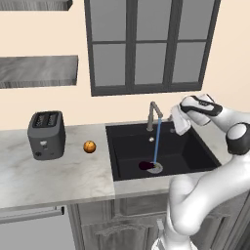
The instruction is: Turn on the sink faucet. Then move the eggplant from the counter to the sink. Turn off the sink. Move the vegetable from the sink to the pot next to the stove. Finally move the pot to the front right burner.
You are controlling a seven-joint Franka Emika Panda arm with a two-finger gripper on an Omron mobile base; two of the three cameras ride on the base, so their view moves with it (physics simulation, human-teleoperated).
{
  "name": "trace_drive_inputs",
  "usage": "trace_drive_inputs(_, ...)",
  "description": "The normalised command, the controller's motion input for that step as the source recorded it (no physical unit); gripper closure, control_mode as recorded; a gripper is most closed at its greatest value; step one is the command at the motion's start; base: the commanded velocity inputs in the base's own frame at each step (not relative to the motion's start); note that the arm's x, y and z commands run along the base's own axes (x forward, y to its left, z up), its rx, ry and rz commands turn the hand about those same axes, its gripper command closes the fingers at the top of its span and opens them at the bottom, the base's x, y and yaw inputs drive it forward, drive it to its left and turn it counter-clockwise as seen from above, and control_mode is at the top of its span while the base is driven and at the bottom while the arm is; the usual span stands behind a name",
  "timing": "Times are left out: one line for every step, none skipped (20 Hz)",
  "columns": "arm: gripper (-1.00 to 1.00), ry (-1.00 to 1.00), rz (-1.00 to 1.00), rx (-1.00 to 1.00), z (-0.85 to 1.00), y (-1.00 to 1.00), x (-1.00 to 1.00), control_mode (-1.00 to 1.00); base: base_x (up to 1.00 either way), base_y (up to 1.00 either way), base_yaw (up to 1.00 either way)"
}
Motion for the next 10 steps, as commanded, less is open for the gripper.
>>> trace_drive_inputs(-1.00, 0.14, 0.00, 0.10, -0.16, -0.11, 0.38, -1.00, 0.00, 0.00, 0.00)
trace_drive_inputs(-1.00, 0.14, 0.00, 0.10, -0.20, -0.11, 0.39, -1.00, 0.00, 0.00, 0.00)
trace_drive_inputs(-1.00, 0.13, 0.00, 0.10, -0.19, -0.09, 0.36, -1.00, 0.00, 0.00, 0.00)
trace_drive_inputs(-1.00, 0.13, 0.00, 0.09, -0.16, -0.05, 0.35, -1.00, 0.00, 0.00, 0.00)
trace_drive_inputs(-1.00, 0.14, 0.00, 0.09, -0.19, -0.06, 0.37, -1.00, 0.00, 0.00, 0.00)
trace_drive_inputs(-1.00, 0.12, 0.00, 0.09, -0.22, -0.08, 0.36, -1.00, 0.00, 0.00, 0.00)
trace_drive_inputs(-1.00, 0.12, 0.00, 0.09, -0.25, -0.10, 0.34, -1.00, 0.00, 0.00, 0.00)
trace_drive_inputs(-1.00, 0.13, 0.00, 0.08, -0.27, -0.06, 0.33, -1.00, 0.00, 0.00, 0.00)
trace_drive_inputs(-1.00, 0.11, 0.00, 0.10, -0.26, -0.11, 0.25, -1.00, 0.00, 0.00, 0.00)
trace_drive_inputs(-1.00, 0.11, -0.02, 0.09, -0.23, -0.09, 0.26, -1.00, 0.00, 0.00, 0.00)
